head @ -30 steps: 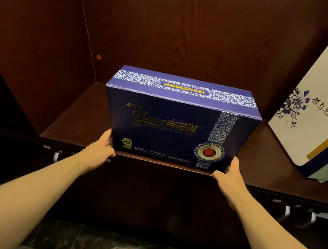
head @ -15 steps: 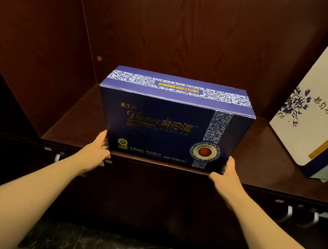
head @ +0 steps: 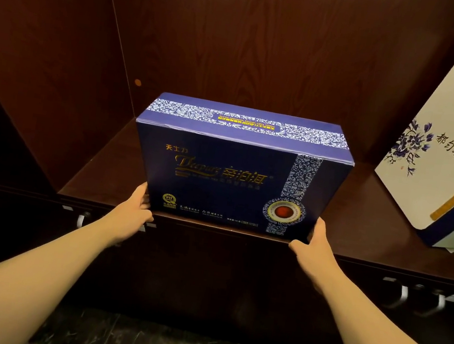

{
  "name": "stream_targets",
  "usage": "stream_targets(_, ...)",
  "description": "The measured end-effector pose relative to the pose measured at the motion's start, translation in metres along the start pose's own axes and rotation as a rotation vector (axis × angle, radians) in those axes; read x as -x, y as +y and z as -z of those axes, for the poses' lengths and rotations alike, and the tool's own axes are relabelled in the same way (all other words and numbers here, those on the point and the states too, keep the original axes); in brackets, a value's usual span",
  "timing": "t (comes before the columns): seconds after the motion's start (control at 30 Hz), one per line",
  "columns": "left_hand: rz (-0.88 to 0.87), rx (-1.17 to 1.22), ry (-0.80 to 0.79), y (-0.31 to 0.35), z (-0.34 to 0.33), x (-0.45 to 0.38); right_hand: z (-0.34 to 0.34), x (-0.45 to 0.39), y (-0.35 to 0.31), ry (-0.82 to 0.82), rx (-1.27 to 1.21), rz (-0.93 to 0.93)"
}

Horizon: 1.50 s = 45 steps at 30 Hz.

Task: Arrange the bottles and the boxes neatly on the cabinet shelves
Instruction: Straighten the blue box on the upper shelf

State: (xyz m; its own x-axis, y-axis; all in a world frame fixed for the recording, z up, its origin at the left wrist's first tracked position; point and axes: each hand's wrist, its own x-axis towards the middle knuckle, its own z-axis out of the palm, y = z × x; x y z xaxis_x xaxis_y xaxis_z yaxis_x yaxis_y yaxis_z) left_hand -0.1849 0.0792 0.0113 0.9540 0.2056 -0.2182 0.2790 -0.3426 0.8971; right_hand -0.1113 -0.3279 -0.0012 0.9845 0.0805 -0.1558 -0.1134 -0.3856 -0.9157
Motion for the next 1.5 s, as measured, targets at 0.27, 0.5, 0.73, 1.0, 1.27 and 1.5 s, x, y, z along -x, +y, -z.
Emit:
stream_targets(0.27,-0.006,0.005,0.005,0.003,-0.002,0.004,-0.001,0.002,0.002,0.009,-0.003,0.01)
stream_targets(0.5,-0.002,0.052,0.005,0.009,-0.004,0.007,-0.001,0.001,0.003,0.012,-0.009,-0.004)
stream_targets(0.73,0.024,0.068,0.024,0.01,-0.004,0.009,-0.001,0.001,0.006,0.013,-0.014,-0.009)
stream_targets(1.0,0.018,0.078,0.032,0.006,-0.004,0.01,-0.004,-0.003,0.008,0.017,-0.018,-0.014)
stream_targets(1.27,0.012,0.108,0.036,0.011,-0.007,0.013,-0.006,-0.002,0.006,0.03,-0.045,-0.014)
stream_targets(1.5,-0.005,0.129,0.051,0.015,-0.01,0.014,-0.005,0.0,0.003,0.023,-0.062,-0.014)
